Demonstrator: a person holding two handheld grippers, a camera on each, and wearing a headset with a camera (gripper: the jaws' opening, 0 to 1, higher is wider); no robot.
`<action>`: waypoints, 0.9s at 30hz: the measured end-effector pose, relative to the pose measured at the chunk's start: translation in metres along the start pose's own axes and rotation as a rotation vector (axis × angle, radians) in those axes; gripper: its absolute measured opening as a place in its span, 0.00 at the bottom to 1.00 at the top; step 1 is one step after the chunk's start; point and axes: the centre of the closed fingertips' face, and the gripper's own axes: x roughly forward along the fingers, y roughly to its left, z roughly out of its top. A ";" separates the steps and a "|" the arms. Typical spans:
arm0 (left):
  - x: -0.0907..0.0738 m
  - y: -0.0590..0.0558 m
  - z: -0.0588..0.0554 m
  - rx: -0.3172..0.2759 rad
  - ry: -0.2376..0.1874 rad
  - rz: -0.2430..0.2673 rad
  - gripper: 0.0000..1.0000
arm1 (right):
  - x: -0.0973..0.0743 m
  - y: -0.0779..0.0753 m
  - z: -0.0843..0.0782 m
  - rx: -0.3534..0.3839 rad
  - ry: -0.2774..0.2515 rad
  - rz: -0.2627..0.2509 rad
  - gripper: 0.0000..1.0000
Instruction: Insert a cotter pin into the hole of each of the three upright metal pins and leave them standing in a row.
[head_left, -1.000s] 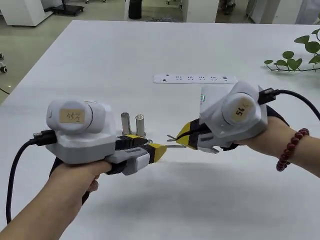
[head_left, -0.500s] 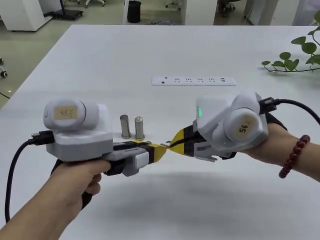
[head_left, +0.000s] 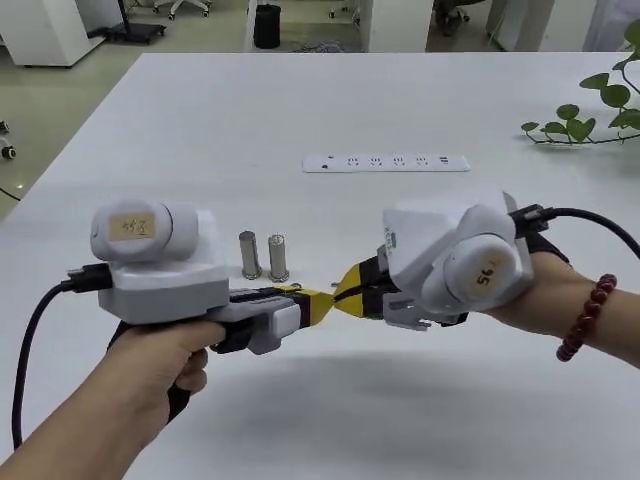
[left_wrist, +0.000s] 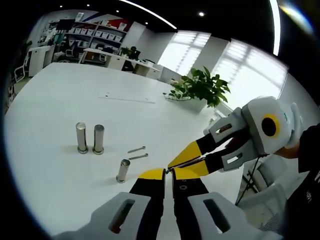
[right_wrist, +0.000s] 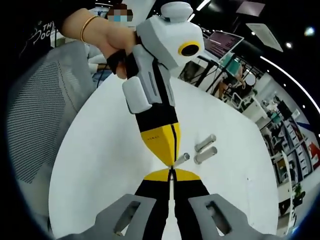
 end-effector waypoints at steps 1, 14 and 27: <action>0.000 0.000 0.000 -0.003 -0.001 0.002 0.00 | 0.000 0.000 0.000 0.001 0.000 0.001 0.00; -0.001 -0.001 -0.003 0.010 0.008 -0.014 0.00 | 0.001 0.003 0.003 0.024 -0.019 0.006 0.00; -0.002 -0.002 0.001 0.234 -0.007 -0.020 0.00 | 0.000 0.002 0.001 0.057 -0.028 -0.001 0.00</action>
